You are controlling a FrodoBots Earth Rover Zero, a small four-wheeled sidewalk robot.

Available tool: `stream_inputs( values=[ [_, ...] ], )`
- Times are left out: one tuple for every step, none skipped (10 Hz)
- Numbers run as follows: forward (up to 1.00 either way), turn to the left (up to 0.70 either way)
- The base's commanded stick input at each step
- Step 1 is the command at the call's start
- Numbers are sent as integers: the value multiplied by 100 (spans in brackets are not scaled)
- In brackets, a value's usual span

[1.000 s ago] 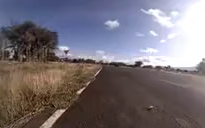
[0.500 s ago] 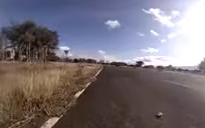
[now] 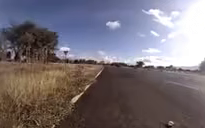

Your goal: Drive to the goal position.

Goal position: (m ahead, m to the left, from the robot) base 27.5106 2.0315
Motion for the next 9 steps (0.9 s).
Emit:
stream_inputs(
  values=[
    [45,0],
    [45,0],
    [45,0],
    [45,0],
    [45,0],
    [45,0],
    [45,0],
    [45,0],
    [45,0]
  ],
)
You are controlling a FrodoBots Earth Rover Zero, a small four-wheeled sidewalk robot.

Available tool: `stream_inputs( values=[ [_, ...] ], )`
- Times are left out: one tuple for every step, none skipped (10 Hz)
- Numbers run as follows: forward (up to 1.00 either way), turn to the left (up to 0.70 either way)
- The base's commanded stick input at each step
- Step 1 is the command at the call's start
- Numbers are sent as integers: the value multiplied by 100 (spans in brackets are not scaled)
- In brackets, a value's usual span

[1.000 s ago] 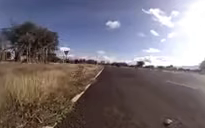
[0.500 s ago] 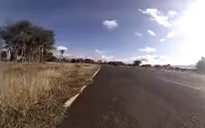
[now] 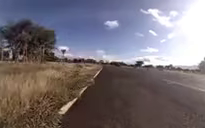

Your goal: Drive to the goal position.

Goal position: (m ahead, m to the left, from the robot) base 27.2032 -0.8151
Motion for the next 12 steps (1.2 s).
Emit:
stream_inputs(
  values=[
    [45,0],
    [45,0],
    [45,0],
    [45,0],
    [45,0],
    [45,0],
    [45,-27],
    [45,-27],
    [45,-27],
    [45,-27],
    [45,-27],
    [45,-27]
  ],
)
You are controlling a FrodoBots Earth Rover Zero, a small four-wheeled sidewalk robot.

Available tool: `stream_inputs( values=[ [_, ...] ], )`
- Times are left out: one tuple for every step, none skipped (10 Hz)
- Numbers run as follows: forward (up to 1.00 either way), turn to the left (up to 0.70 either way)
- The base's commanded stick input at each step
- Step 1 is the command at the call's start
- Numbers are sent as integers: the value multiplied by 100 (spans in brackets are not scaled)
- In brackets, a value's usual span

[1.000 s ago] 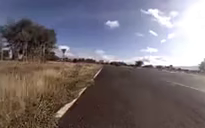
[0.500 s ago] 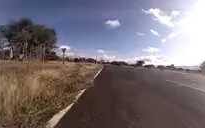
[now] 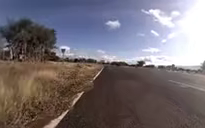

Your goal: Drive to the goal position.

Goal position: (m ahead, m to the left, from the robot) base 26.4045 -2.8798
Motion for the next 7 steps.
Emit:
stream_inputs(
  values=[
    [45,-27],
    [45,-27],
    [45,-7],
    [45,-2],
    [45,0],
    [45,0],
    [45,0]
  ],
)
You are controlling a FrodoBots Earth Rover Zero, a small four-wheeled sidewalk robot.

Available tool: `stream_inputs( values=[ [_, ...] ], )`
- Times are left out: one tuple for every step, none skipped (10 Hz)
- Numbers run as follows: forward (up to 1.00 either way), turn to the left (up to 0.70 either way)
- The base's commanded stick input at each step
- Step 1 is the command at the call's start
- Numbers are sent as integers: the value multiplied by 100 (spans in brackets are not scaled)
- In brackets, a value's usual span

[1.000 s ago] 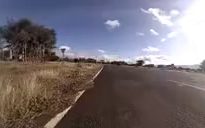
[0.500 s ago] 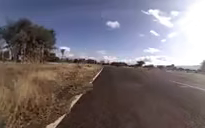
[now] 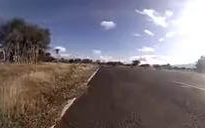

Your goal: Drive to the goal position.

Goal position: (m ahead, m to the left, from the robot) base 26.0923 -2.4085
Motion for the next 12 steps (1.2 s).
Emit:
stream_inputs(
  values=[
    [45,0],
    [45,0],
    [45,0],
    [45,0],
    [45,0],
    [45,0],
    [45,0],
    [45,0],
    [45,0],
    [45,0],
    [45,0],
    [45,0]
  ],
)
